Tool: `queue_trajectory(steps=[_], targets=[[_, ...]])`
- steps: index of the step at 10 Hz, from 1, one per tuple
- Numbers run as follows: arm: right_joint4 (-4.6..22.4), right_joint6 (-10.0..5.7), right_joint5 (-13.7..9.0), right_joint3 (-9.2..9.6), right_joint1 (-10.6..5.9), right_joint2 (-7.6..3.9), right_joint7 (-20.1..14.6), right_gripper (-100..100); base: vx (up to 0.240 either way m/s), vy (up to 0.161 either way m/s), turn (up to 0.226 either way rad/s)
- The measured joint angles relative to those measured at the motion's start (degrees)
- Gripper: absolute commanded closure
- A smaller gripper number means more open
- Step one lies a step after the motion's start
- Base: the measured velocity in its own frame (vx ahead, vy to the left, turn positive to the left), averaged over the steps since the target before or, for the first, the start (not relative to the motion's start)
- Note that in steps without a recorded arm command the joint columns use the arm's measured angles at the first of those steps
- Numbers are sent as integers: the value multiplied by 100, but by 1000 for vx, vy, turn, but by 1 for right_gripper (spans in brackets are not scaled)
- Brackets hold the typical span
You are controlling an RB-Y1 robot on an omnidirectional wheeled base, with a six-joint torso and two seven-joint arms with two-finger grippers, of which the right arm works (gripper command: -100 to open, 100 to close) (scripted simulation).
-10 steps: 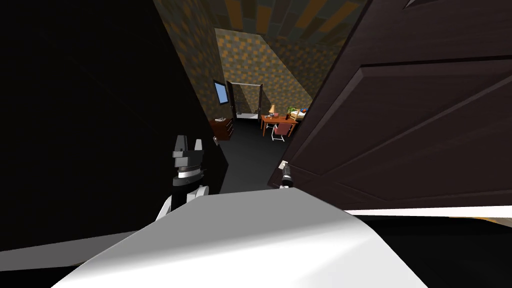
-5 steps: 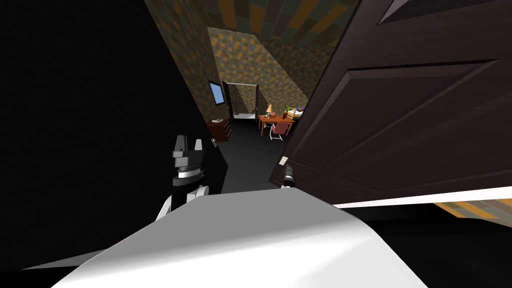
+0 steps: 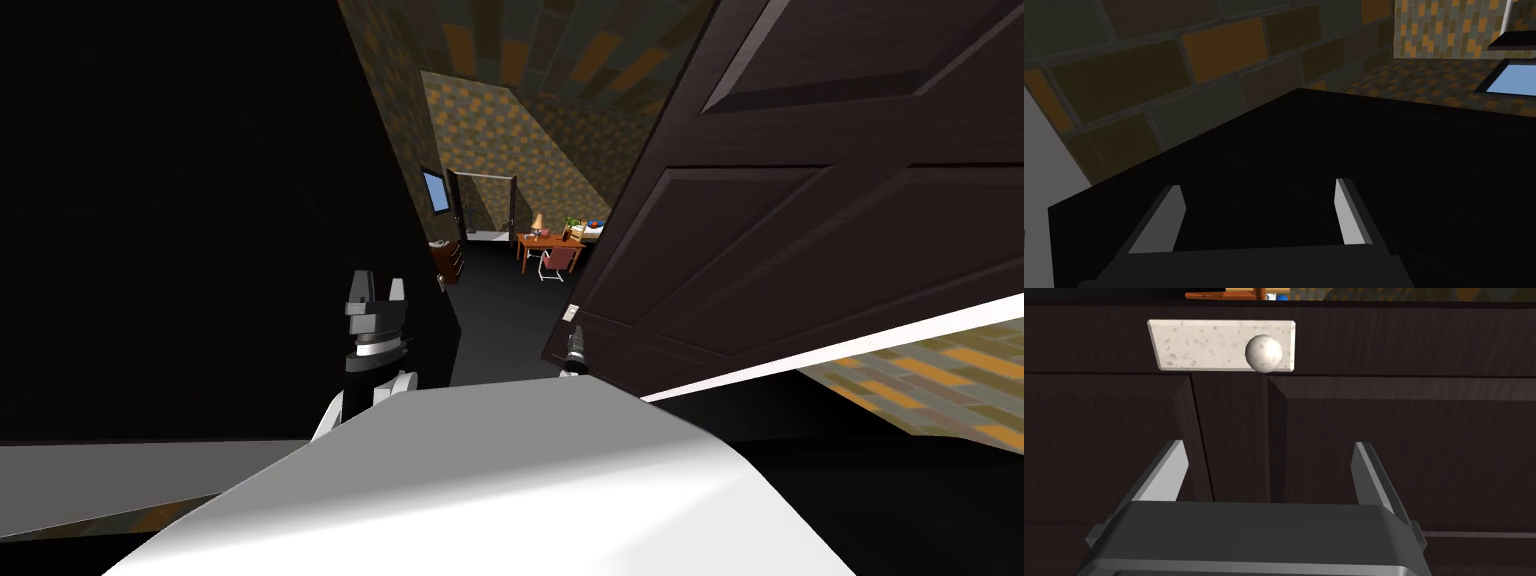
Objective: Push the door open
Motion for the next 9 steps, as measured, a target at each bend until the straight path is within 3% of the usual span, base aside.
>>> queue_trajectory(steps=[6,9], targets=[[64,-110,-22,-51,14,-86,10,-100,182,-100,29],[100,-172,-36,-82,16,-40,21,-100,153,-66,18]])
